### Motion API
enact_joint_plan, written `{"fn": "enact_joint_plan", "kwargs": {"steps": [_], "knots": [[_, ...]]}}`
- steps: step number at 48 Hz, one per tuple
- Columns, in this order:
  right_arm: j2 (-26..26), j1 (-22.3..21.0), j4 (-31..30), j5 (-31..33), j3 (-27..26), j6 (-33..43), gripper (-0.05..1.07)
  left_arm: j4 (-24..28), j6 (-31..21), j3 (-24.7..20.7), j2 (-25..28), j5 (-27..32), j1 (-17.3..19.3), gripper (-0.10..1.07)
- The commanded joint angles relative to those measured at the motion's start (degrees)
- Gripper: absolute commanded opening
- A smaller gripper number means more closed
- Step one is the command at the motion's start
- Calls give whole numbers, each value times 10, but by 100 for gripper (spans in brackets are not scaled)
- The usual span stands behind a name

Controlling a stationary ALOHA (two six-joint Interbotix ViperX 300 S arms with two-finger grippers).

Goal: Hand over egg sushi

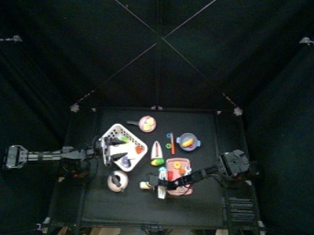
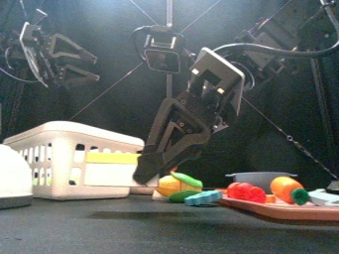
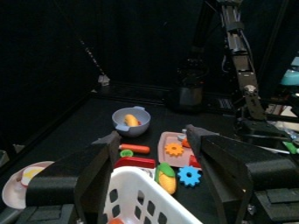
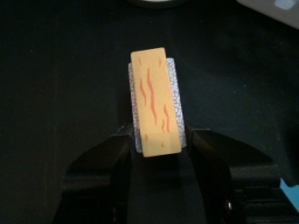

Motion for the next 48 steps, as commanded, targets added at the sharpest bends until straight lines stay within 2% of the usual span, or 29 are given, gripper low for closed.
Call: {"fn": "enact_joint_plan", "kwargs": {"steps": [1, 15, 25, 40, 48], "knots": [[-27, -4, -3, 3, -6, 1, 51, -4, 0, -4, 1, -1, 0, 96], [-71, -8, -25, 39, 7, 0, 51, 0, 1, -7, 16, 40, -11, 95], [-110, -16, -45, 93, 22, 1, 51, 11, 1, -21, 32, 83, -36, 96], [-139, -16, -61, 163, 34, 2, 51, 57, 1, -39, 65, 92, -83, 96], [-139, -16, -81, 187, 30, 4, 51, 76, 1, -64, 101, 92, -91, 96]]}}
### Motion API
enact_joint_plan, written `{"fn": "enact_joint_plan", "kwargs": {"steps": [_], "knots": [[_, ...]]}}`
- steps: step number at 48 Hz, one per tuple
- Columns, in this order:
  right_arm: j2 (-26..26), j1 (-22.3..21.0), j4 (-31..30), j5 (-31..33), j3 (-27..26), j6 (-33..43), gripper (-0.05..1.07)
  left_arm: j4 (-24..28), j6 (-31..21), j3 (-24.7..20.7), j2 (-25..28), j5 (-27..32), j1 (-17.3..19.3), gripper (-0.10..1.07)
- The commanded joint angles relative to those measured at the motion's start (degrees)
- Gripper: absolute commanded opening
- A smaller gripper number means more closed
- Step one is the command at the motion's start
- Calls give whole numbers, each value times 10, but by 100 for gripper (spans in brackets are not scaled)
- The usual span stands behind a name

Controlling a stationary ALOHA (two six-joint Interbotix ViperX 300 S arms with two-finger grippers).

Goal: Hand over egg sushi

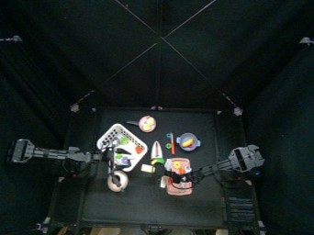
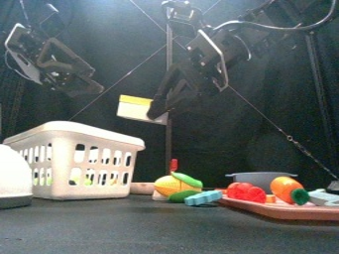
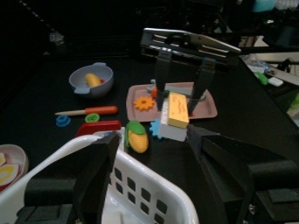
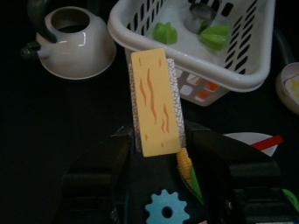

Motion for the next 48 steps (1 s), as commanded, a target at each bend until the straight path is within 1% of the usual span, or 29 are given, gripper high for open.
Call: {"fn": "enact_joint_plan", "kwargs": {"steps": [1, 14, 26, 34, 48], "knots": [[-23, -2, -17, 16, -11, 4, 51, 8, -1, -28, 23, -2, -3, 96], [-23, -1, -21, 20, -13, 6, 51, 28, 0, -72, 103, -2, -3, 96], [-29, -2, -22, 21, -11, 6, 51, 59, 0, -98, 152, -2, -4, 96], [-33, -1, -21, 29, -9, 6, 51, 73, -1, -114, 176, -2, -4, 96], [-36, -1, -21, 33, -8, 6, 51, 73, 0, -134, 209, -2, -4, 96]]}}
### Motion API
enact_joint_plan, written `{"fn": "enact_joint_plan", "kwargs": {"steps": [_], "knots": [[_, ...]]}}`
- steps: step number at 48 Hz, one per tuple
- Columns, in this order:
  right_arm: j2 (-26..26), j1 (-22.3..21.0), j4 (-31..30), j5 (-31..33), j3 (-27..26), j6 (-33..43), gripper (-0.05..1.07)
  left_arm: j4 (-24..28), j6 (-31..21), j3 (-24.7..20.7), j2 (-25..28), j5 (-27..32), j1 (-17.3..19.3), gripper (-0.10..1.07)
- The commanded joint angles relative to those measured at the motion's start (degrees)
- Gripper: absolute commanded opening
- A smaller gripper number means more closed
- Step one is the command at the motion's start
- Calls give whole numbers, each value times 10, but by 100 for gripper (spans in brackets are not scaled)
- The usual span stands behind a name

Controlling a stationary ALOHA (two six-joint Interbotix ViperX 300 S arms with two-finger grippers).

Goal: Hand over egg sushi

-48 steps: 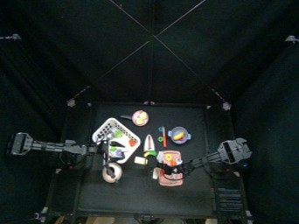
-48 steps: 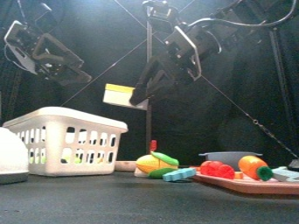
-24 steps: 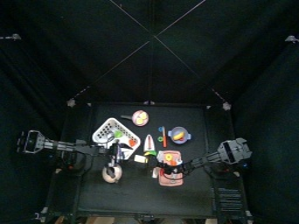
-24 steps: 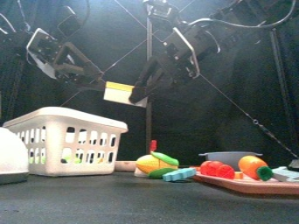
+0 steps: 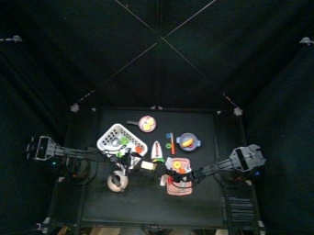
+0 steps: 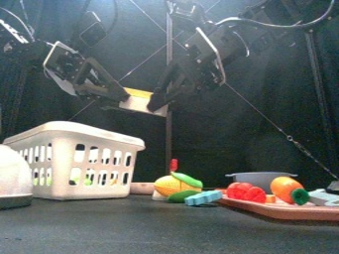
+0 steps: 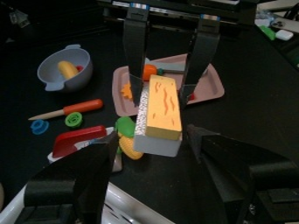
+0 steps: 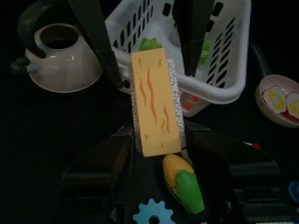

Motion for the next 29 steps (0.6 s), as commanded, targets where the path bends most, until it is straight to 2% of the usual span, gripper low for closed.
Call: {"fn": "enact_joint_plan", "kwargs": {"steps": [1, 19, 29], "knots": [[-26, -3, -3, 4, -7, 2, 51, 3, -1, -21, 5, -3, -1, 96], [-26, -3, -3, 9, -7, 1, 51, 48, -1, -23, 12, -3, -1, 94], [-26, -2, -2, 9, -7, -1, 51, 51, -1, -26, 12, -3, -1, 86]]}}
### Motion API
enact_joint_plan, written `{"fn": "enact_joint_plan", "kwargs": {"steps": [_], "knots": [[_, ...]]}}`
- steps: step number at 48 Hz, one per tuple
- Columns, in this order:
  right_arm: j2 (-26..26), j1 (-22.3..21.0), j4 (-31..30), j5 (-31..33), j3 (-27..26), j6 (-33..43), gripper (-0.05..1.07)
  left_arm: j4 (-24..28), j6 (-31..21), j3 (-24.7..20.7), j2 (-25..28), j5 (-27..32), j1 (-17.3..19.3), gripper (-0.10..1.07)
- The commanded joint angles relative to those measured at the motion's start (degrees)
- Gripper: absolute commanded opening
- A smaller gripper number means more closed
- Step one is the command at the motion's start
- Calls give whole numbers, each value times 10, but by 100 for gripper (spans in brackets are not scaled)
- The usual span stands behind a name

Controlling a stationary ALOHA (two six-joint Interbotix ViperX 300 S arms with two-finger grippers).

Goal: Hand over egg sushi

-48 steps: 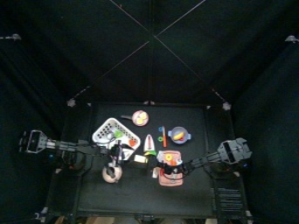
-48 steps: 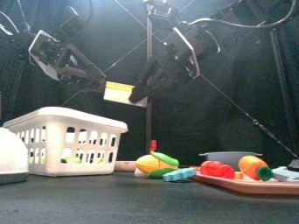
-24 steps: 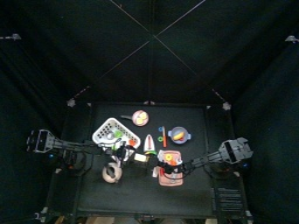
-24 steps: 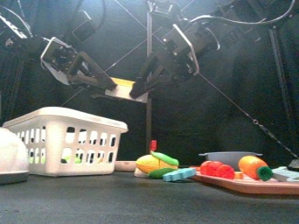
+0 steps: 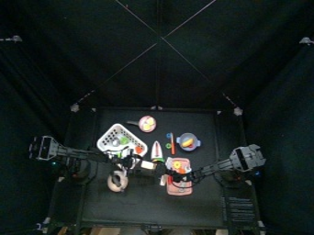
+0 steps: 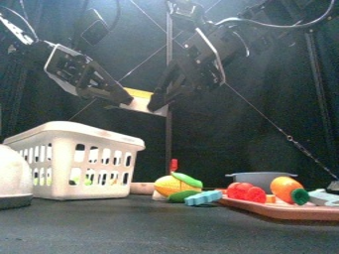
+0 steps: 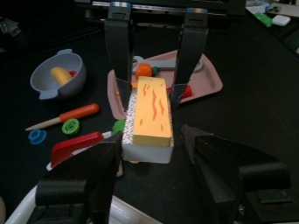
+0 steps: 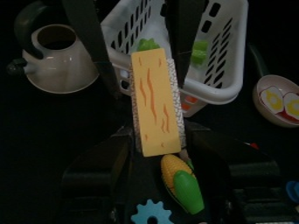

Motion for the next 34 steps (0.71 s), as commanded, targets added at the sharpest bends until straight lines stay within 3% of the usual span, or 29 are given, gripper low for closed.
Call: {"fn": "enact_joint_plan", "kwargs": {"steps": [1, 22, 30, 34], "knots": [[-26, -1, -2, 4, -7, -1, 51, 2, -1, -13, -2, -3, -1, 85], [-26, -2, 13, 32, -4, 4, 52, 1, -1, -18, -2, -3, 3, 55], [-26, -4, 66, 50, -5, 4, 56, 1, -1, -18, -2, -3, 3, 52], [-26, -5, 81, 53, -4, 4, 63, 0, -1, -18, -2, -4, 3, 52]]}}
